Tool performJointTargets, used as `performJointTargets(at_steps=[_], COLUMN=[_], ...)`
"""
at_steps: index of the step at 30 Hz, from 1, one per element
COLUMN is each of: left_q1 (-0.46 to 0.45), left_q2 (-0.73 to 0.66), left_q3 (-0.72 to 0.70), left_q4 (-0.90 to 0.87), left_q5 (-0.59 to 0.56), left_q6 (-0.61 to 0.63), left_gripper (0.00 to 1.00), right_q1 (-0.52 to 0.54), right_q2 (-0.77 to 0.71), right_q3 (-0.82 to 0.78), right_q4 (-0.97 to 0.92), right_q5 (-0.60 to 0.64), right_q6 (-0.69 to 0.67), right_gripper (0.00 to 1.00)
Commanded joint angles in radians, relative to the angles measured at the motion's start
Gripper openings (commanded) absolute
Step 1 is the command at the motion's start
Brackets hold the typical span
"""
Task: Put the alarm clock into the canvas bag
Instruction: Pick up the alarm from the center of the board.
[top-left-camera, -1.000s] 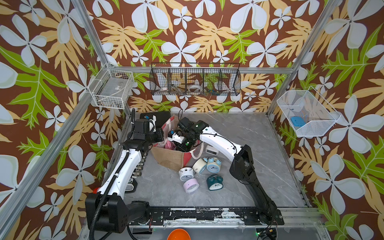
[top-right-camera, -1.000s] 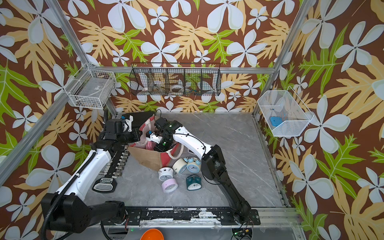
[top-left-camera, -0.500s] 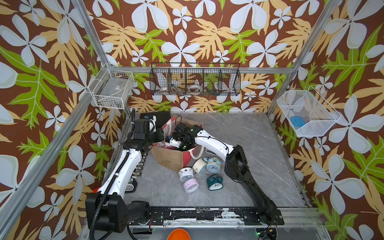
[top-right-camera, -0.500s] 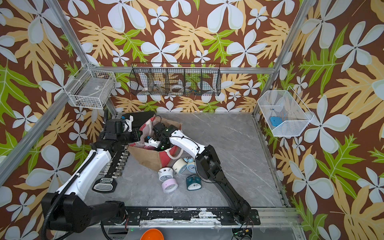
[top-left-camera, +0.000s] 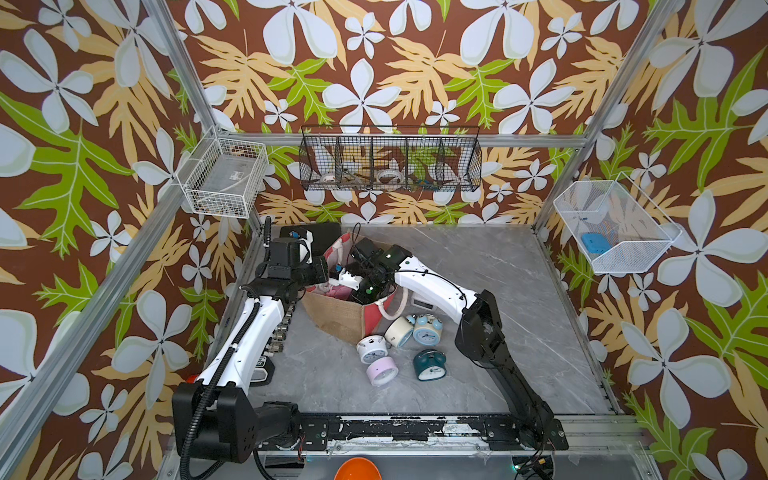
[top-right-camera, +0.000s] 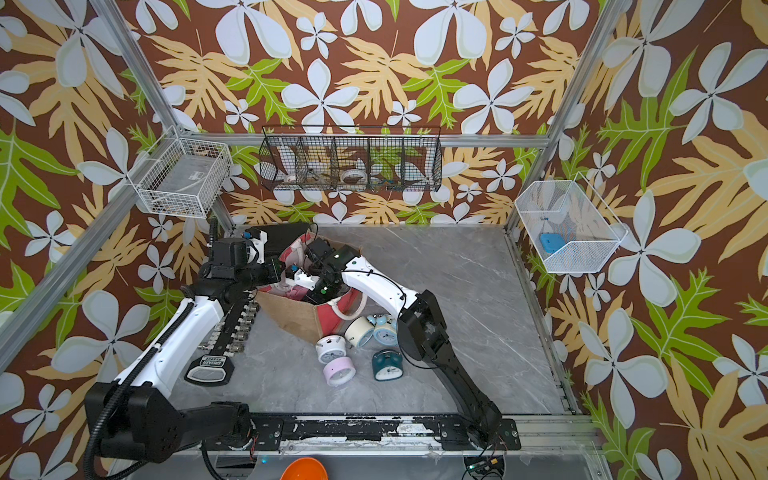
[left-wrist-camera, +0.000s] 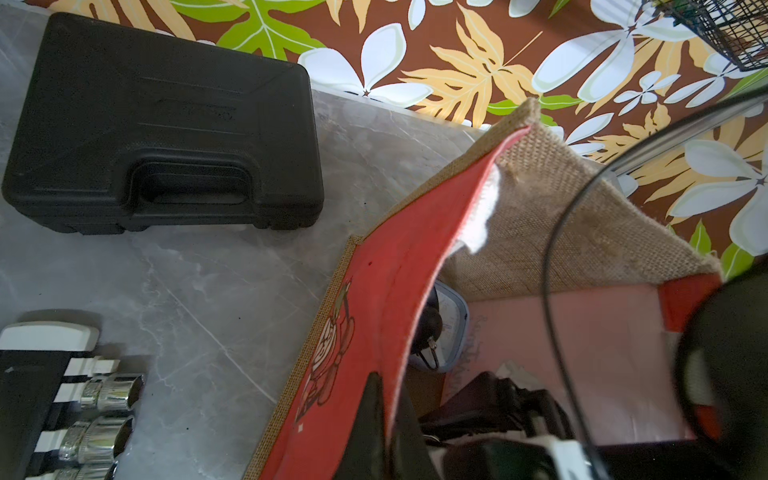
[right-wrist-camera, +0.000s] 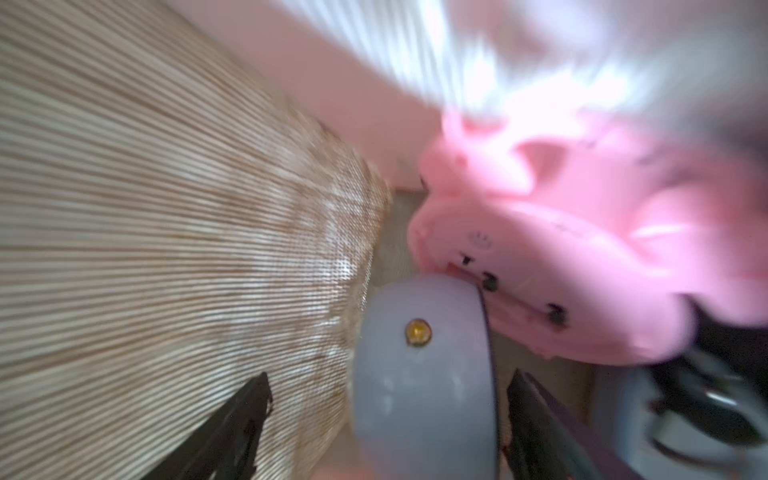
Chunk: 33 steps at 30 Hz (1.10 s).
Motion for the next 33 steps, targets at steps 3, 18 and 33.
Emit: performJointTargets(at_steps=[3, 18, 33], left_q1=[0.000, 0.000, 0.000], left_q2=[0.000, -0.004, -0.002], left_q3=[0.005, 0.004, 0.004], left_q4=[0.029, 0.024, 0.024], left_q5=[-0.014, -0.022, -0.023], left_q6=[0.003, 0.006, 0.005], left_gripper=[0.00, 0.00, 0.00], right_q1=[-0.011, -0.054, -0.144], right_q2=[-0.083, -0.363, -0.704], right_q3=[-0.014, -0.218, -0.687], right_q4=[0.044, 0.161, 0.280], right_q5=[0.023, 0.213, 0.298], right_q6=[0.044, 0.133, 0.084], right_gripper=[0.89, 0.85, 0.79])
